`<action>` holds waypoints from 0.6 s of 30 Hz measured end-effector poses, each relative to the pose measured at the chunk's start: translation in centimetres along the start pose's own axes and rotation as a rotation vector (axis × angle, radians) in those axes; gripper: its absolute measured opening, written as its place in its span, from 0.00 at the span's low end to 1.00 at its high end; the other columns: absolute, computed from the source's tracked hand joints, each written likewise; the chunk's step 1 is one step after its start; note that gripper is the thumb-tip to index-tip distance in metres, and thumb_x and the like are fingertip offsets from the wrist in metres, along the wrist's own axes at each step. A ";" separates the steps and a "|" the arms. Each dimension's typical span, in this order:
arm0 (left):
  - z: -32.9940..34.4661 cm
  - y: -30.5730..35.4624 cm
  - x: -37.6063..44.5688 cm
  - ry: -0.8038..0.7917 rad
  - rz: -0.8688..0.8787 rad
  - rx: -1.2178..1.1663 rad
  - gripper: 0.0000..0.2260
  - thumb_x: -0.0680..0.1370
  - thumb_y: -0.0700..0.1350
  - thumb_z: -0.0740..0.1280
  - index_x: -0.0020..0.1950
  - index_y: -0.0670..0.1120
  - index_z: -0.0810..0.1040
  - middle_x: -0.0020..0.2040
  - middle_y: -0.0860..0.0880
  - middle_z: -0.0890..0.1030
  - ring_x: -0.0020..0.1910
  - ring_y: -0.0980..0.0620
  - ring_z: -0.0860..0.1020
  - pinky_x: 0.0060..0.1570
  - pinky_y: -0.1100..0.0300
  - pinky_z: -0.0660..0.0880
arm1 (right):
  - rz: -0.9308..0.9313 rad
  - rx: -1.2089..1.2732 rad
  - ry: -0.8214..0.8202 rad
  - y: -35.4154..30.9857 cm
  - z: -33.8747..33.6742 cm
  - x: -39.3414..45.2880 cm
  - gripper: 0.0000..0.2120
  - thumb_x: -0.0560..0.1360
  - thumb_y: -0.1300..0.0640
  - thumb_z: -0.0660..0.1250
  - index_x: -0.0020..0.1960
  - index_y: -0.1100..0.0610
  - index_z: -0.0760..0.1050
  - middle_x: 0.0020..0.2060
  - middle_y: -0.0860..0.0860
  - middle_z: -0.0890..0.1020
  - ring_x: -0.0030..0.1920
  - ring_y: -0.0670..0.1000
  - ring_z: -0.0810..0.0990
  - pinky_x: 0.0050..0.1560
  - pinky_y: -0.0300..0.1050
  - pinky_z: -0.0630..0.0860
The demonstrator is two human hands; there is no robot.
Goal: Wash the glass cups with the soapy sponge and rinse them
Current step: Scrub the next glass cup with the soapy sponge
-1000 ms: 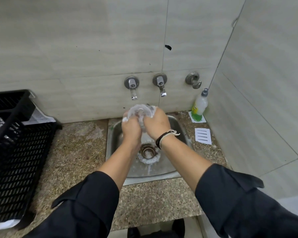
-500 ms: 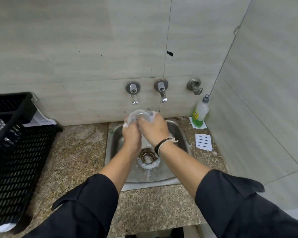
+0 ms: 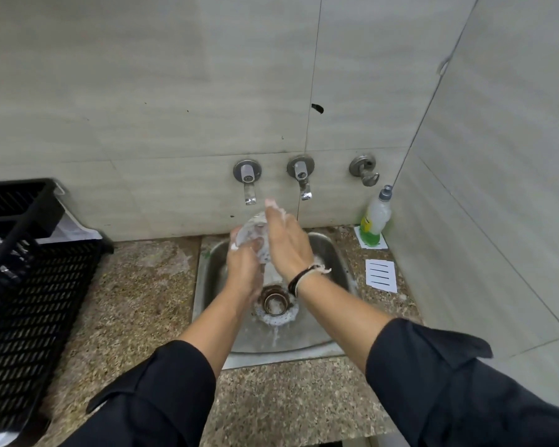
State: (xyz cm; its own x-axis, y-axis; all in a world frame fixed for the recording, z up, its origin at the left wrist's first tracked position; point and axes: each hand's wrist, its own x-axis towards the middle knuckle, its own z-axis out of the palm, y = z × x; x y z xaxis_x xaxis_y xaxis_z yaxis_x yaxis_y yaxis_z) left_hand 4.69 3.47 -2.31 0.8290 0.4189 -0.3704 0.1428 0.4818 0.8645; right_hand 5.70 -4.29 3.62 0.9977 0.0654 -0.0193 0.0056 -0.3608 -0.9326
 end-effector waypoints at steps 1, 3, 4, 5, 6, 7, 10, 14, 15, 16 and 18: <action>-0.3 0.1 0.4 0.011 0.009 -0.003 0.13 0.80 0.29 0.57 0.61 0.35 0.76 0.48 0.40 0.84 0.43 0.47 0.83 0.36 0.59 0.79 | -0.026 -0.011 -0.028 0.3 0.3 -0.3 0.29 0.76 0.27 0.48 0.38 0.51 0.69 0.38 0.47 0.76 0.38 0.46 0.75 0.39 0.44 0.68; -0.5 -0.6 0.9 -0.022 0.035 0.026 0.12 0.81 0.31 0.58 0.59 0.38 0.79 0.48 0.42 0.86 0.46 0.46 0.85 0.40 0.57 0.81 | -0.032 -0.044 -0.056 0.8 0.5 0.4 0.30 0.75 0.25 0.48 0.40 0.51 0.70 0.41 0.48 0.78 0.41 0.49 0.76 0.43 0.47 0.70; -0.4 -1.0 0.8 -0.038 0.050 0.064 0.13 0.81 0.32 0.59 0.60 0.39 0.80 0.50 0.43 0.86 0.49 0.46 0.85 0.44 0.54 0.82 | -0.026 -0.065 -0.067 0.7 0.2 1.3 0.30 0.75 0.25 0.48 0.37 0.50 0.67 0.38 0.48 0.76 0.38 0.50 0.75 0.40 0.48 0.68; -0.3 -1.4 0.8 -0.030 0.059 0.101 0.13 0.81 0.33 0.60 0.60 0.41 0.81 0.51 0.43 0.87 0.51 0.46 0.85 0.48 0.50 0.83 | -0.011 -0.068 -0.088 0.5 -0.1 2.4 0.28 0.77 0.28 0.49 0.34 0.50 0.65 0.34 0.47 0.73 0.35 0.50 0.72 0.38 0.48 0.66; -0.3 -1.7 0.9 -0.007 0.075 0.124 0.12 0.81 0.33 0.62 0.58 0.42 0.83 0.51 0.43 0.87 0.51 0.45 0.85 0.52 0.47 0.83 | 0.005 -0.074 -0.118 0.4 -0.4 3.2 0.25 0.79 0.33 0.53 0.34 0.51 0.65 0.32 0.47 0.72 0.35 0.50 0.72 0.38 0.49 0.66; -0.4 -1.7 1.0 0.027 0.097 0.142 0.11 0.80 0.33 0.64 0.55 0.43 0.84 0.49 0.44 0.87 0.51 0.45 0.85 0.53 0.45 0.82 | 0.025 -0.085 -0.143 0.6 -0.6 3.9 0.22 0.80 0.38 0.57 0.35 0.52 0.69 0.33 0.48 0.75 0.37 0.52 0.75 0.40 0.49 0.68; -1.1 -0.6 1.8 0.063 0.153 0.189 0.07 0.77 0.33 0.69 0.47 0.43 0.85 0.42 0.47 0.87 0.45 0.48 0.85 0.45 0.53 0.81 | 0.094 -0.094 -0.151 1.8 -0.7 5.3 0.13 0.78 0.46 0.63 0.49 0.53 0.81 0.48 0.51 0.84 0.51 0.54 0.80 0.55 0.48 0.74; -1.9 0.7 3.9 0.158 0.147 0.212 0.12 0.78 0.29 0.64 0.43 0.41 0.83 0.38 0.46 0.85 0.37 0.52 0.84 0.35 0.61 0.78 | 0.155 -0.006 -0.184 1.6 -1.2 5.1 0.16 0.74 0.47 0.66 0.36 0.58 0.78 0.33 0.52 0.80 0.39 0.54 0.78 0.44 0.47 0.74; -2.1 0.8 4.6 0.191 0.105 0.174 0.11 0.79 0.30 0.64 0.44 0.41 0.83 0.39 0.44 0.86 0.37 0.51 0.85 0.36 0.59 0.79 | 0.130 0.004 -0.183 1.4 -1.4 4.9 0.17 0.75 0.48 0.66 0.34 0.59 0.76 0.31 0.54 0.78 0.36 0.52 0.75 0.41 0.46 0.71; -2.0 0.7 5.1 0.186 0.068 0.140 0.09 0.79 0.30 0.65 0.47 0.40 0.83 0.41 0.43 0.86 0.38 0.49 0.85 0.37 0.57 0.80 | 0.127 0.013 -0.166 1.1 -1.6 4.9 0.18 0.76 0.49 0.67 0.35 0.62 0.76 0.31 0.56 0.79 0.36 0.52 0.74 0.41 0.46 0.71; -1.5 0.9 4.9 0.132 0.033 0.120 0.09 0.77 0.28 0.67 0.51 0.39 0.83 0.42 0.44 0.87 0.37 0.51 0.85 0.37 0.55 0.81 | 0.156 0.042 -0.112 0.5 -2.0 4.9 0.19 0.77 0.49 0.66 0.33 0.60 0.75 0.31 0.55 0.79 0.37 0.54 0.75 0.43 0.48 0.72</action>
State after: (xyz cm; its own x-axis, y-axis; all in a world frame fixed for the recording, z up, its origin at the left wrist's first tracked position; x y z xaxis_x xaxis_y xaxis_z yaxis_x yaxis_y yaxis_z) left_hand 8.06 7.07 -3.86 0.7574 0.5340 -0.3759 0.1866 0.3746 0.9082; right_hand 10.71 -5.96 3.80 0.9723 0.1159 -0.2028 -0.1539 -0.3356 -0.9293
